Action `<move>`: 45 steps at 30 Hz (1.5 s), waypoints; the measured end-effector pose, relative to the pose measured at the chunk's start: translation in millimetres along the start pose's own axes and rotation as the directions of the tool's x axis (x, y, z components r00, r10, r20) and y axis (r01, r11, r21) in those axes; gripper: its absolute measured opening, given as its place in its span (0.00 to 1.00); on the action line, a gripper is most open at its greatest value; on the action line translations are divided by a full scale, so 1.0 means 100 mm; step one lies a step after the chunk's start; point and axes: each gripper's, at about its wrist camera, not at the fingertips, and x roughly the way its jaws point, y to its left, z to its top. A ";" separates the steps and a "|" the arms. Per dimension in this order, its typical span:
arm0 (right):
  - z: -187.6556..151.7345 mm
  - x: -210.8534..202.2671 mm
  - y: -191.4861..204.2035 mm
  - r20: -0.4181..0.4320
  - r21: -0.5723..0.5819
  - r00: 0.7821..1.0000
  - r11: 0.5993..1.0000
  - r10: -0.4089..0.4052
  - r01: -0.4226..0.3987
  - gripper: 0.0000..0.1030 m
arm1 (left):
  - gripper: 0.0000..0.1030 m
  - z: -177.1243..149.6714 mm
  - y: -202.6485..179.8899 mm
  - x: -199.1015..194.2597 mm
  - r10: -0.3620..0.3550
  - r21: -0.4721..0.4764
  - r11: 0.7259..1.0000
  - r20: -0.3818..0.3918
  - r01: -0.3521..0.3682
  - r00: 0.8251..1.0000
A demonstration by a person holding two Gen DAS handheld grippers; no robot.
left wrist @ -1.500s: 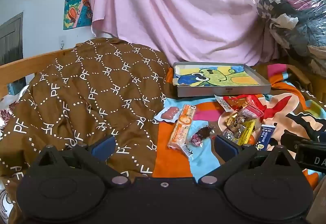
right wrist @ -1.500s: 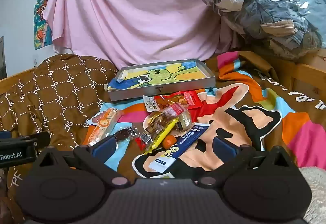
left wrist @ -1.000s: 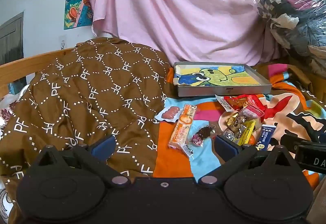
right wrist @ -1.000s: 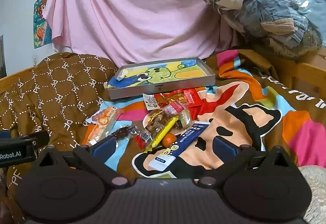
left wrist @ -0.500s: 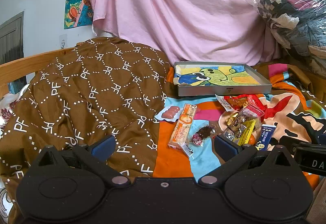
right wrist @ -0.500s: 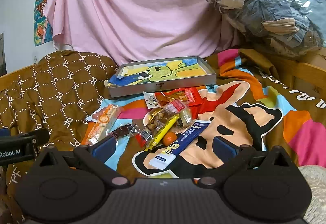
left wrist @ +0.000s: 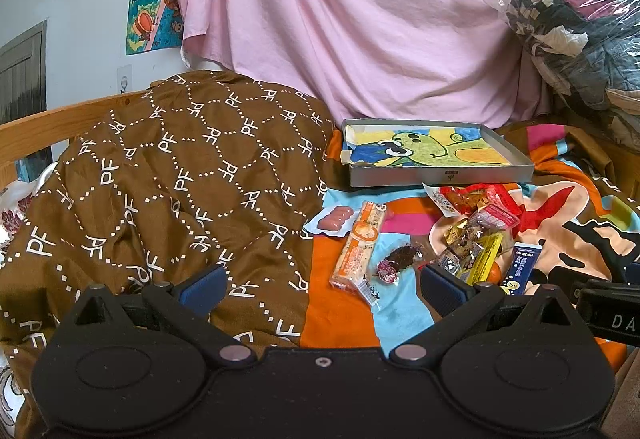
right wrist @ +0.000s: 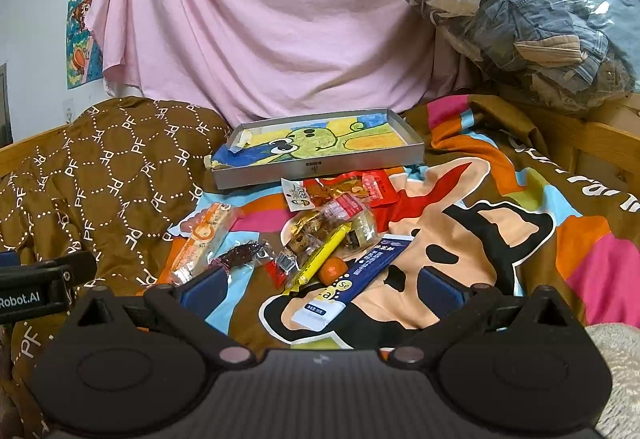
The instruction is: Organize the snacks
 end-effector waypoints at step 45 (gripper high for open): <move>0.07 0.42 -0.06 -0.253 0.039 0.967 0.998 -0.030 0.041 1.00 | 0.99 0.02 -0.01 0.50 0.032 0.000 0.999 -0.167 -0.032 0.985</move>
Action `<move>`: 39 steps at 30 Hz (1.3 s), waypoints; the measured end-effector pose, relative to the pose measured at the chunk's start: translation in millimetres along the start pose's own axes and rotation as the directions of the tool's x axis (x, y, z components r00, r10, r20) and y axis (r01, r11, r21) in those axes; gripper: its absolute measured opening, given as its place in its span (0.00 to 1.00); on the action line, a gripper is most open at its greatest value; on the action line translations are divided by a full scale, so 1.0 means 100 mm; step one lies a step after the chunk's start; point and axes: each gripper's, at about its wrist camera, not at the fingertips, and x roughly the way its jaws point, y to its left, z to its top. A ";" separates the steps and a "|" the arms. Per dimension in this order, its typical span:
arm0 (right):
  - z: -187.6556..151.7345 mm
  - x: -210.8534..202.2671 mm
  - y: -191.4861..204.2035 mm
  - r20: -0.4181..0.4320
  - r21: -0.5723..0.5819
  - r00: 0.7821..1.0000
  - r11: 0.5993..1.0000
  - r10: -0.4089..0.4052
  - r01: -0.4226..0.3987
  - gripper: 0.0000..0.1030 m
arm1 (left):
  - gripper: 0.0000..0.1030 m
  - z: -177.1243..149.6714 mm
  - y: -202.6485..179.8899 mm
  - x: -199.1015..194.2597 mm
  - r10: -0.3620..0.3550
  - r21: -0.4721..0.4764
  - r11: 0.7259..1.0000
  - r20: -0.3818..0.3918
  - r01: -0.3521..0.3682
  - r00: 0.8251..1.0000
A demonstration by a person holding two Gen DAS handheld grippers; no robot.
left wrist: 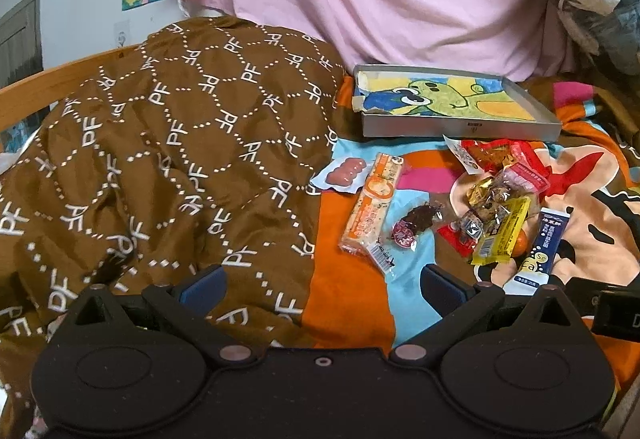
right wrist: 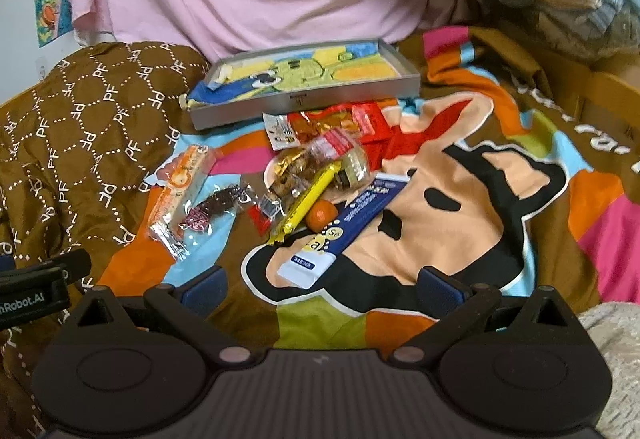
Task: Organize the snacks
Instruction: 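Move left tool to the brown jerky packet while right tool approaches the blue sachet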
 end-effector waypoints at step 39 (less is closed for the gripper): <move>0.61 1.32 -0.54 -0.327 -0.009 0.918 0.971 0.223 -0.239 1.00 | 0.99 0.61 -0.77 1.38 -0.206 0.102 0.971 -0.117 0.218 0.972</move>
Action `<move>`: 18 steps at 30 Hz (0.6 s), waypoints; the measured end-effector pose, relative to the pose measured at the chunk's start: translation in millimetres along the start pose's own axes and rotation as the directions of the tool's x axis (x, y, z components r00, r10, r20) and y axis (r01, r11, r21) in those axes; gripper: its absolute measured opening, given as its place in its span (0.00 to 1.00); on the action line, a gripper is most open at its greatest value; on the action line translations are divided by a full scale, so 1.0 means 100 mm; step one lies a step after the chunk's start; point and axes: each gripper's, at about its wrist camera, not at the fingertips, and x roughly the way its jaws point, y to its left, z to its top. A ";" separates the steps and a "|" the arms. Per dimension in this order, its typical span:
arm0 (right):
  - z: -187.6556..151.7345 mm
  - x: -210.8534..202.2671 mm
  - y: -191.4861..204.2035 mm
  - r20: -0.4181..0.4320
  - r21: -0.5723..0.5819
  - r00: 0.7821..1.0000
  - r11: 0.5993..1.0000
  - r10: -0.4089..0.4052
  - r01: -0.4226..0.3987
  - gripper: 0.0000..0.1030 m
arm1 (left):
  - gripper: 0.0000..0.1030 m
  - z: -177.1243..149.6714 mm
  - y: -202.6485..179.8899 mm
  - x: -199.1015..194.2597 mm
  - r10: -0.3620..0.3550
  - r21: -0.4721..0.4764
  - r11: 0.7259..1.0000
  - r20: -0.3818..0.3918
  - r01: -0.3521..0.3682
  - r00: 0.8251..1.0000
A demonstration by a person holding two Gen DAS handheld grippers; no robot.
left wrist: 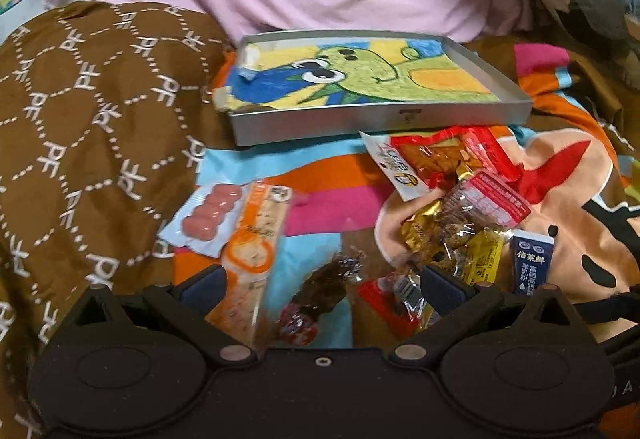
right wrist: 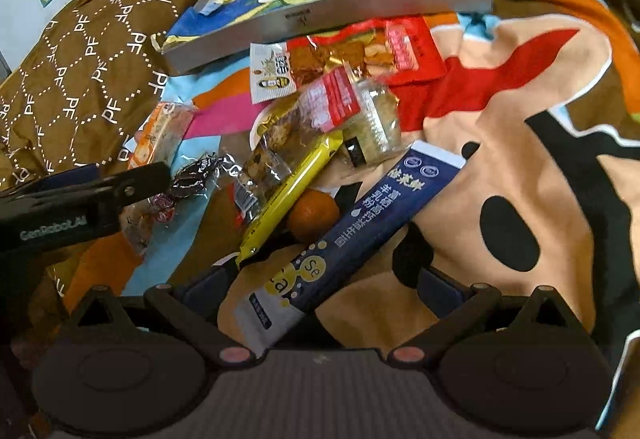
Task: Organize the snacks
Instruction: 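Move left tool to the brown jerky packet while right tool approaches the blue sachet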
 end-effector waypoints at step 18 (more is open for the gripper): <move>0.06 0.14 -0.05 0.009 0.027 0.997 0.996 0.081 -0.081 0.87 | 0.97 0.05 -0.07 0.36 -0.078 0.163 0.983 -0.062 0.087 0.995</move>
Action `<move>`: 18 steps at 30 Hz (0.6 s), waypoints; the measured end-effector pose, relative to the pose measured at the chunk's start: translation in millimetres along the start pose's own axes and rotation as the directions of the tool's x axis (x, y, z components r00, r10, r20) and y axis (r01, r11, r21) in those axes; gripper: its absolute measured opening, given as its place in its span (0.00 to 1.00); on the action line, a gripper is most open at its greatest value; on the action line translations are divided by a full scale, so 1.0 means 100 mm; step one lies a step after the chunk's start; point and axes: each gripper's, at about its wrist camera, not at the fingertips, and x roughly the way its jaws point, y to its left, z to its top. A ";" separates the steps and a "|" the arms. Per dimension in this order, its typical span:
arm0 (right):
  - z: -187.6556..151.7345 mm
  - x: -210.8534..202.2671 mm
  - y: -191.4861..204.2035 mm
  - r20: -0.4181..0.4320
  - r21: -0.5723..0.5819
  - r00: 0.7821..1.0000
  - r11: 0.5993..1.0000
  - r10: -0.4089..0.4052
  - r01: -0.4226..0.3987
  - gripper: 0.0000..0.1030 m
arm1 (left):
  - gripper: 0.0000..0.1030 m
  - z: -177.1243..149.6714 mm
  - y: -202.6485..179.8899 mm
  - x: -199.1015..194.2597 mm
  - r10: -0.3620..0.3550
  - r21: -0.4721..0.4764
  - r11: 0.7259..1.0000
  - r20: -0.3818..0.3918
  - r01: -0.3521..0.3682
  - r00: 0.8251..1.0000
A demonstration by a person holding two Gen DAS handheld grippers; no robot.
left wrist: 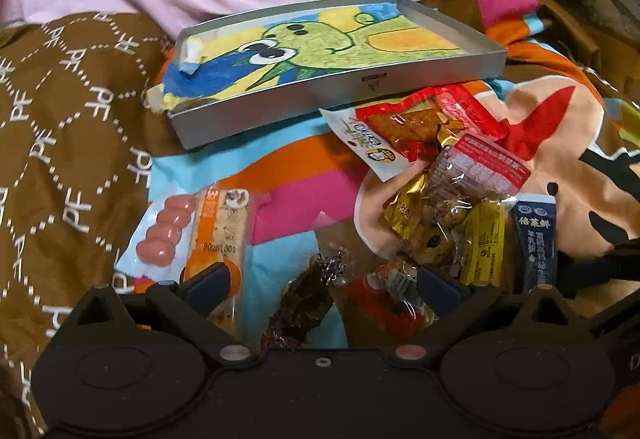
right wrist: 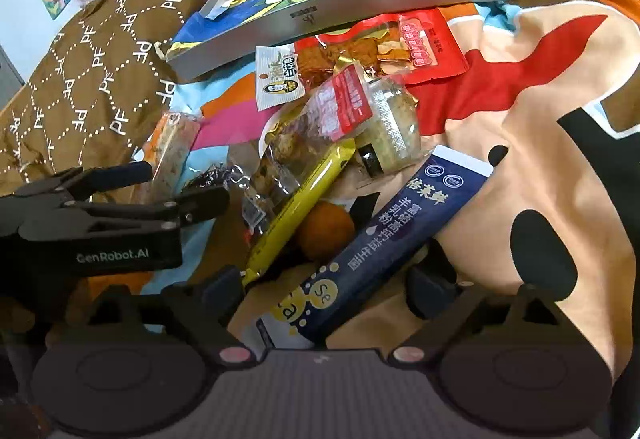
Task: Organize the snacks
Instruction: 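Move left tool to the brown jerky packet while right tool approaches the blue sachet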
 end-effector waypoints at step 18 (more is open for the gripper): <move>-0.02 0.00 -0.05 -0.002 0.057 1.000 0.998 0.009 -0.009 0.74 | 0.77 0.02 0.08 0.18 -0.059 0.045 0.997 -0.127 0.065 0.990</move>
